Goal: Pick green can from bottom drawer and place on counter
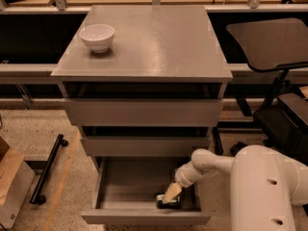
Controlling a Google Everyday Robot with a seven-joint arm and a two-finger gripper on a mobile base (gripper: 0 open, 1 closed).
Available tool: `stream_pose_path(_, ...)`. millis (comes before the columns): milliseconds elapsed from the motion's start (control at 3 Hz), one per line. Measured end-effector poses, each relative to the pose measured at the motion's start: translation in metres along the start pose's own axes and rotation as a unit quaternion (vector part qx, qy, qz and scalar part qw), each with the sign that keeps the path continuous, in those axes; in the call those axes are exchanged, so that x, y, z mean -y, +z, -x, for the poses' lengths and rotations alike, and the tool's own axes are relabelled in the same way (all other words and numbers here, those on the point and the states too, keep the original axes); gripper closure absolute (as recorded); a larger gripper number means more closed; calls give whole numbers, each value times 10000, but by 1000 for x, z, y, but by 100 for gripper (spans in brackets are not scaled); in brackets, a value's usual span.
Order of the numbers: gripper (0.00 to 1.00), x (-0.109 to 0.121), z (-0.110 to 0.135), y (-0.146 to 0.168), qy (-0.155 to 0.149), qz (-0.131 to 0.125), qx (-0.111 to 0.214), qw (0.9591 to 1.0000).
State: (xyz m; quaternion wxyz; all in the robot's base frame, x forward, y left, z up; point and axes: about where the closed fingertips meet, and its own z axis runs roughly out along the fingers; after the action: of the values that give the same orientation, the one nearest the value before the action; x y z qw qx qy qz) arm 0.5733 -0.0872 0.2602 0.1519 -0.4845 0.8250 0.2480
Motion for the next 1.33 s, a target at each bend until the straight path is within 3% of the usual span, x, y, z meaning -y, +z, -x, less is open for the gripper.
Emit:
stream_pose_path(333, 0, 8, -9, 20, 96, -247, 145, 9995)
stream_pose_path(667, 0, 25, -24, 42, 325, -298, 439, 9981)
stream_pose_path(1333, 0, 51, -39, 76, 589, -255, 564, 9963)
